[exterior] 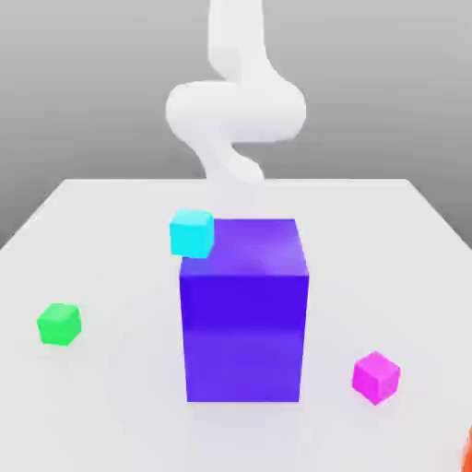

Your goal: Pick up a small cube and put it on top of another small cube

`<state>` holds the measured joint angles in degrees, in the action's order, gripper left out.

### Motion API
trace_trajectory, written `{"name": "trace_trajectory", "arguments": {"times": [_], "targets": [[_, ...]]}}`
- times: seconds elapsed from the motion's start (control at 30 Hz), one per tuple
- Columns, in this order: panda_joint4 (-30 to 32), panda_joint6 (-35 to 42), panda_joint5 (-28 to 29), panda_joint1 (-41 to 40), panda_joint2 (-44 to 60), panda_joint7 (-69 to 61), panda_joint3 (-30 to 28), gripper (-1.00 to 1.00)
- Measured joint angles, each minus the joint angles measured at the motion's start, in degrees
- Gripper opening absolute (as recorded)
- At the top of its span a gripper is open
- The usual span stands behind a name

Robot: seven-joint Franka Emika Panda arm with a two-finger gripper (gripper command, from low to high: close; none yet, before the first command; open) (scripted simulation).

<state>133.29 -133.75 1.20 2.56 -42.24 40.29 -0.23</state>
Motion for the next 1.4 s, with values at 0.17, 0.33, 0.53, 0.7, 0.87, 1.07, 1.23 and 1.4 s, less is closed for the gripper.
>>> {"name": "trace_trajectory", "arguments": {"times": [0.17, 0.33, 0.53, 0.7, 0.87, 1.07, 1.23, 1.4], "targets": [[3.10, -4.05, 1.93, 4.94, 7.37, -11.79, -0.55, 0.00], [6.10, -7.97, 3.47, 9.84, 14.51, -23.47, -1.52, 0.00], [9.70, -12.70, 4.29, 15.30, 23.07, -38.19, -2.50, 0.00], [12.72, -16.69, 4.23, 19.86, 30.18, -50.99, -3.28, 0.00], [15.75, -20.71, 2.80, 23.25, 37.30, -64.78, -2.48, 0.00], [19.39, -25.51, 0.26, 26.97, 45.78, -81.90, -0.47, 0.00], [19.80, -31.78, -0.40, 26.64, 54.55, -88.48, 1.43, 0.00], [18.46, -37.68, 0.11, 27.13, 61.91, -88.35, 0.88, -1.00]]}}
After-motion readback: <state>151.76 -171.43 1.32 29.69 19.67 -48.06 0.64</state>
